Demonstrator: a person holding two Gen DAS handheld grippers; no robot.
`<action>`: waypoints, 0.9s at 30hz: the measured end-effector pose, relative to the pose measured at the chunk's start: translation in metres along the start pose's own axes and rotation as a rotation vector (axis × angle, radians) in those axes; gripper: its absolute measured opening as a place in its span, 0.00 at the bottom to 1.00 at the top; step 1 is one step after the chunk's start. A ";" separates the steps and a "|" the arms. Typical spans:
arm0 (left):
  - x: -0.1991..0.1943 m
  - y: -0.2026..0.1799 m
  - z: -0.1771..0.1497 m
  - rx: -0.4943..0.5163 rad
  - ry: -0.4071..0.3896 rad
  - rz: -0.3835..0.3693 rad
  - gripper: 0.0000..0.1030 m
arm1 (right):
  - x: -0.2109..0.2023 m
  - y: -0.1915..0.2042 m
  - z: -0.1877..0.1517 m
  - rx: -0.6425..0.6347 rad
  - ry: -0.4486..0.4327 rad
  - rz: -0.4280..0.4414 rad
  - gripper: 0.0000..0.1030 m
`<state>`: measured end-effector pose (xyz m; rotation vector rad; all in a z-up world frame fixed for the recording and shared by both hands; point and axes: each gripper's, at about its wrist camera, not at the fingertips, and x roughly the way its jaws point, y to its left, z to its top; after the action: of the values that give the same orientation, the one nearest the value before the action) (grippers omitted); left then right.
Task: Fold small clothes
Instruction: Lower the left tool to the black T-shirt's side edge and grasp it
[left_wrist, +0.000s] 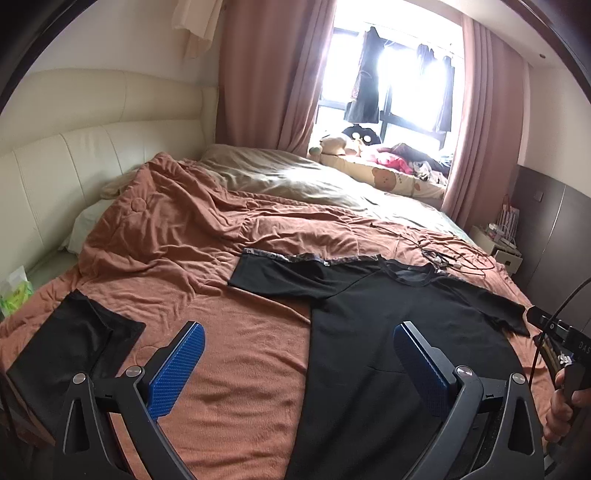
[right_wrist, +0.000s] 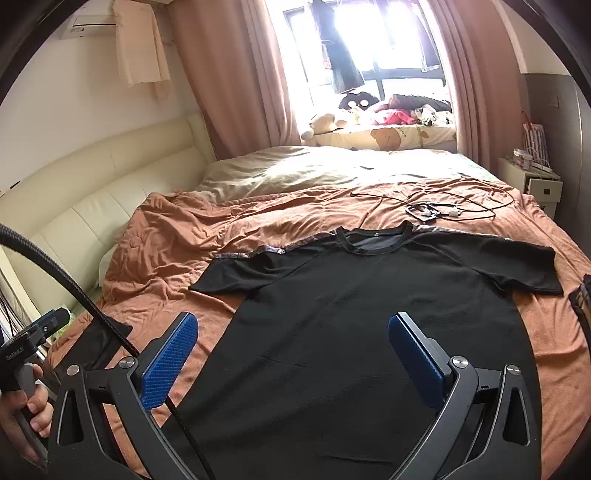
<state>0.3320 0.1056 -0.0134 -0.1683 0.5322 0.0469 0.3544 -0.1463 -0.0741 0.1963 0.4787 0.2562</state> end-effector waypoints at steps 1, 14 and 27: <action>0.009 0.002 0.005 -0.001 0.006 -0.002 0.99 | 0.010 -0.001 0.004 0.006 0.007 0.001 1.00; 0.126 0.041 0.056 -0.030 0.072 0.026 0.94 | 0.130 -0.013 0.046 0.085 0.074 0.009 1.00; 0.234 0.074 0.083 -0.072 0.177 0.048 0.84 | 0.242 -0.005 0.073 0.186 0.151 0.047 0.78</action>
<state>0.5684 0.1926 -0.0729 -0.2319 0.7118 0.0983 0.5978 -0.0908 -0.1152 0.3724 0.6492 0.2739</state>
